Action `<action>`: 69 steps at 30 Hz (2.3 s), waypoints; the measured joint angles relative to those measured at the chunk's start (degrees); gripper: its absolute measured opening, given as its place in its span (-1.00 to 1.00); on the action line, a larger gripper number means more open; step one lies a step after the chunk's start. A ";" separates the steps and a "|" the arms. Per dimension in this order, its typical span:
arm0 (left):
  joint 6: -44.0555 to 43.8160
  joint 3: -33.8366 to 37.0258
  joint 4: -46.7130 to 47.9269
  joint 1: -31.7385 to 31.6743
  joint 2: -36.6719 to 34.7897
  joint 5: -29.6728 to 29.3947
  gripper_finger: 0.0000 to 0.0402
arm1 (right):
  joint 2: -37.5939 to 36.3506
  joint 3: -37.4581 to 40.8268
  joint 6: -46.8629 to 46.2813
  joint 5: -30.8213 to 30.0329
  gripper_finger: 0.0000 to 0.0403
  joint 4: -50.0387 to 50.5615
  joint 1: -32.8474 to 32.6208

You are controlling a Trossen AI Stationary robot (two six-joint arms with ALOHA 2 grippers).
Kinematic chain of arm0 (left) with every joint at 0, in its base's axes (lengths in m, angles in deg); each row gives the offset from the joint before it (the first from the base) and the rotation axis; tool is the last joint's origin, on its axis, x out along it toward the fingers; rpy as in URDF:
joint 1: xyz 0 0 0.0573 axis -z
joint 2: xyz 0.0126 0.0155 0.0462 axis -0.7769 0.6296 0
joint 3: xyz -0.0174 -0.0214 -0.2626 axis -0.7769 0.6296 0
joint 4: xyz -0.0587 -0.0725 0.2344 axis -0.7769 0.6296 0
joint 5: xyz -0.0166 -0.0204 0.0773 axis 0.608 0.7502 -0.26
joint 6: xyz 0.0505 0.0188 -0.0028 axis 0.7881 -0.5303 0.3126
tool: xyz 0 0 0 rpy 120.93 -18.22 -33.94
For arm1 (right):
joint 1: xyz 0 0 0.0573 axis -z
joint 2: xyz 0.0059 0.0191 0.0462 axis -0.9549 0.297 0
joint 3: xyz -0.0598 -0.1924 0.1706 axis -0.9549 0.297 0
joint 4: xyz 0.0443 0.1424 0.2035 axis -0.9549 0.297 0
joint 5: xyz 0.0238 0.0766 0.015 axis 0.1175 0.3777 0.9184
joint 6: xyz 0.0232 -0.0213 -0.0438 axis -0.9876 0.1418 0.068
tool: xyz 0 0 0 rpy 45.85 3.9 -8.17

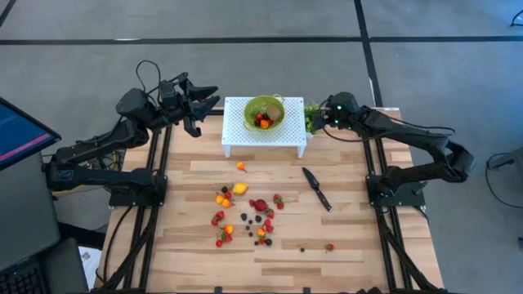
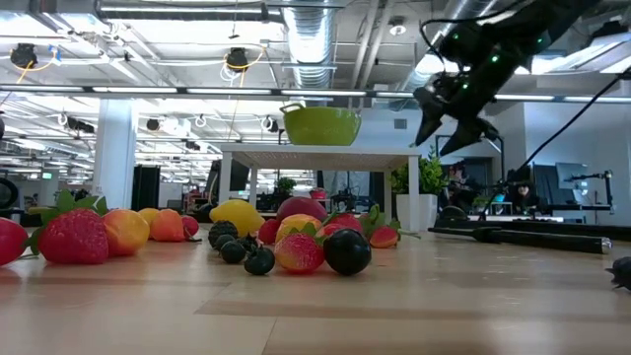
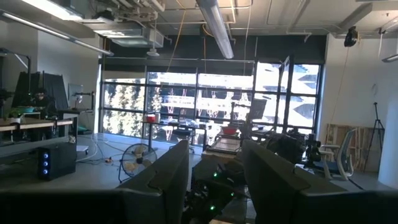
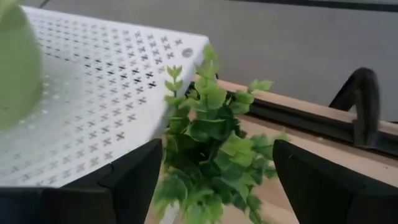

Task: Pick & Place Fruit
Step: Put the red strawberry into the green strainer bowl

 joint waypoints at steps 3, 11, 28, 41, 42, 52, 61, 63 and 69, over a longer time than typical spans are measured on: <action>0.00 0.00 0.02 -0.01 -0.01 0.01 -0.29 | 3.16 0.16 0.04 -0.11 0.50 -2.15 0.27; 0.00 0.00 0.02 0.01 -0.01 0.01 -0.29 | 5.45 0.10 0.20 -0.19 0.22 -3.92 0.41; 0.00 -0.01 0.00 -0.01 0.00 0.01 -0.29 | 5.00 0.07 1.75 -0.14 -0.95 -0.24 -0.12; 0.00 -0.02 0.00 0.01 -0.01 -0.01 -0.29 | 2.10 0.05 2.31 -0.36 -0.97 5.40 -0.06; 0.00 -0.01 0.00 -0.01 0.00 0.01 -0.29 | 1.24 0.05 2.69 -0.38 -0.98 5.50 0.03; 0.00 0.00 0.00 -0.01 0.00 0.01 -0.29 | -5.92 0.05 2.98 -0.56 -0.98 12.31 2.01; 0.00 0.00 0.00 0.00 -0.01 0.00 -0.29 | -6.56 0.07 2.62 -0.56 -0.99 18.55 4.61; 0.00 0.00 0.00 -0.01 -0.01 -0.01 -0.29 | -6.56 0.07 2.62 -0.58 -0.99 19.15 4.95; 0.00 -0.01 0.00 0.01 0.00 0.01 -0.29 | -6.56 0.07 3.34 -0.58 -0.94 19.32 4.84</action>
